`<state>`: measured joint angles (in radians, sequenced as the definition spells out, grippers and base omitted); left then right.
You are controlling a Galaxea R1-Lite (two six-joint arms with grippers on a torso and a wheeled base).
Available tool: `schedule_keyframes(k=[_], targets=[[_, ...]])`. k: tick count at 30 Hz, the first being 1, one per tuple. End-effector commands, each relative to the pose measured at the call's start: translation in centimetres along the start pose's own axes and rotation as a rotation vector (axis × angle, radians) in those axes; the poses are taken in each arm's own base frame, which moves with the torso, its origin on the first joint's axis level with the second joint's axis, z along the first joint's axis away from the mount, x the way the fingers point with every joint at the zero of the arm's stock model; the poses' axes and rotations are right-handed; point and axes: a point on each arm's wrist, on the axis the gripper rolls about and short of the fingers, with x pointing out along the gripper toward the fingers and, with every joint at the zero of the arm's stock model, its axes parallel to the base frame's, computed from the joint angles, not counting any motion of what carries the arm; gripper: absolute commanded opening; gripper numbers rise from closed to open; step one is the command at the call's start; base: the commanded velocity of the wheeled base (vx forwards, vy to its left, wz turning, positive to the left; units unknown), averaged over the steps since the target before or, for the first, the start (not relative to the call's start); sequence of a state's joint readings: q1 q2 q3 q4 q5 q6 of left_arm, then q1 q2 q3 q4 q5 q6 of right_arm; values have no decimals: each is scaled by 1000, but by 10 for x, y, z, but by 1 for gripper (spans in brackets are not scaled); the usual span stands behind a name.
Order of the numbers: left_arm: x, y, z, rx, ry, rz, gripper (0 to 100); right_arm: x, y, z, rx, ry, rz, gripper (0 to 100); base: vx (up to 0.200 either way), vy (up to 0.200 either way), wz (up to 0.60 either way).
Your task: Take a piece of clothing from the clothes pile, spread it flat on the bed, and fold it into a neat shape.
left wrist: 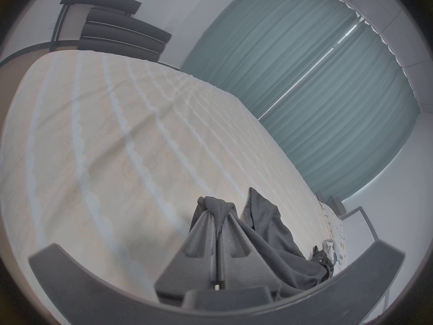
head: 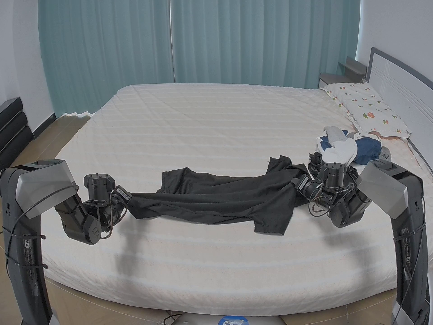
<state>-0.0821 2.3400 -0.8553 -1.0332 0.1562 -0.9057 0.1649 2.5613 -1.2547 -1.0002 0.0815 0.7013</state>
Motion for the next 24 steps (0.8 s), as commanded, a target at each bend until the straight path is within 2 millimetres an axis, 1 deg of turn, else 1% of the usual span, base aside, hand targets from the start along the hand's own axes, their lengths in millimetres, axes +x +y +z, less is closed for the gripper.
schedule_keyframes(k=[1, 4, 6, 7, 8, 9, 10, 11, 12, 14, 15, 17, 18, 19, 20, 21, 24], targets=[[12, 14, -3, -8, 4, 33, 0, 9, -13, -16, -3, 17, -14, 100, 0, 0, 0], [14, 14, -4, -8, 3, 35, 0, -1, -18, -10, 2, 7, -24, 100, 0, 0, 0], [14, 15, -3, -10, 0, 36, 0, -16, -16, -2, 9, 6, -9, 100, 0, 0, 0], [14, 15, -3, -10, 2, 35, 0, -23, -14, -2, 11, 21, 7, 100, 0, 0, 0], [14, 15, -3, -10, 2, 35, 0, -23, -14, -2, 11, 24, 10, 100, 0, 0, 0], [14, 16, -4, -9, 3, 37, 0, -36, -13, -5, 13, 65, 34, 100, 0, 0, 0], [14, 15, -3, -9, 2, 36, 0, -42, -12, -7, 15, 92, 43, 100, 0, 0, 0], [14, 15, -3, -9, 2, 36, 0, -46, -11, -10, 16, 108, 49, 100, 0, 0, 0], [14, 15, -3, -9, 2, 36, 0, -53, -11, -16, 19, 149, 57, 100, 0, 0, 0], [14, 15, -3, -9, 2, 36, 0, -61, -11, -27, 21, 203, 58, 100, 0, 0, 0], [14, 15, -3, -9, 2, 36, 0, -61, -11, -27, 21, 203, 58, 100, 0, 0, 0], [13, 15, -3, -9, 5, 36, 0, -66, -13, -39, 24, 251, 42, 100, 0, 0, 0], [13, 15, -3, -9, 5, 36, 0, -67, -14, -40, 23, 254, 39, 100, 0, 0, 0], [13, 15, -3, -9, 6, 35, 0, -70, -14, -48, 24, 287, 36, 100, 0, 0, 0], [13, 15, -3, -9, 6, 35, 0, -70, -14, -49, 23, 289, 36, 100, 0, 0, 0], [12, 15, -3, -9, 6, 35, 0, -71, -12, -57, 21, 321, 43, 100, 0, 0, 0], [12, 15, -3, -9, 7, 36, 0, -71, -5, -63, 13, 338, 62, 100, 0, 0, 0]])
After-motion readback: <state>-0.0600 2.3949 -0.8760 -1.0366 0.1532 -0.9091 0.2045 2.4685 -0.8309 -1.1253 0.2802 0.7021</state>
